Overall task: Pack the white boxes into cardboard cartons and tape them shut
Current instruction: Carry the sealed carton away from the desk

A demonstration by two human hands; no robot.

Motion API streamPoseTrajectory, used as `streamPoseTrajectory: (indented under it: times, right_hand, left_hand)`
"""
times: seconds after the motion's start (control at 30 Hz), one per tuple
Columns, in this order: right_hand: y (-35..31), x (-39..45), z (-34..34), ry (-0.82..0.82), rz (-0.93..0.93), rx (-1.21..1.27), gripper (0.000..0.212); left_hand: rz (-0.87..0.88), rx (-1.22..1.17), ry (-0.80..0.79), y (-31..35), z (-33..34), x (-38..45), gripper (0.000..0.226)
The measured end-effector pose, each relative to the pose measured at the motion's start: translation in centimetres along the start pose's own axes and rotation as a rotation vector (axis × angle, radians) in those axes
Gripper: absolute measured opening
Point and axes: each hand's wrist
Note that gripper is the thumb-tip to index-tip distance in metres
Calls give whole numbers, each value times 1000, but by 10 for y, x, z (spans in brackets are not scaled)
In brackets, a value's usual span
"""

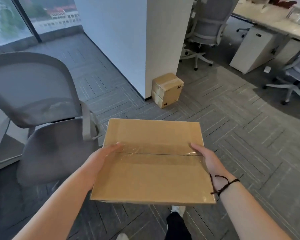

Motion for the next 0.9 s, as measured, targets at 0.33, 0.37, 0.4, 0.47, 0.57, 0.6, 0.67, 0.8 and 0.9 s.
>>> streamPoseTrajectory:
  times: [0.33, 0.37, 0.4, 0.47, 0.57, 0.6, 0.67, 0.8, 0.9]
  right_hand:
    - [-113, 106, -107, -8, 45, 61, 36]
    - [-128, 114, -116, -13, 43, 64, 36]
    - [-142, 125, -125, -19, 40, 63, 35]
    - [-169, 147, -138, -30, 41, 44, 35]
    - [-199, 176, -150, -56, 47, 50, 31]
    - [-208, 187, -154, -58, 48, 54, 30]
    - [-222, 210, -158, -58, 53, 53, 31]
    - [-252, 265, -161, -32, 80, 36, 36]
    - [-282, 309, -161, -15, 104, 40, 37]
  left_hand:
    - [-112, 134, 44, 59, 155, 102, 40]
    - [-127, 139, 35, 65, 170, 106, 44]
    - [-136, 138, 12, 71, 184, 109, 45]
    - [-143, 109, 1, 82, 208, 124, 47]
    - [-116, 69, 35, 102, 233, 150, 44]
    - [-111, 83, 42, 112, 244, 160, 43]
    - [-42, 112, -60, 121, 249, 179, 45]
    - [80, 53, -37, 138, 262, 244, 55]
    - [-198, -7, 25, 166, 290, 297, 79]
Point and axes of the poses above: each hand's wrist, its own x-axis towards the middle knuckle, its own z-axis out of the palm, y = z × x
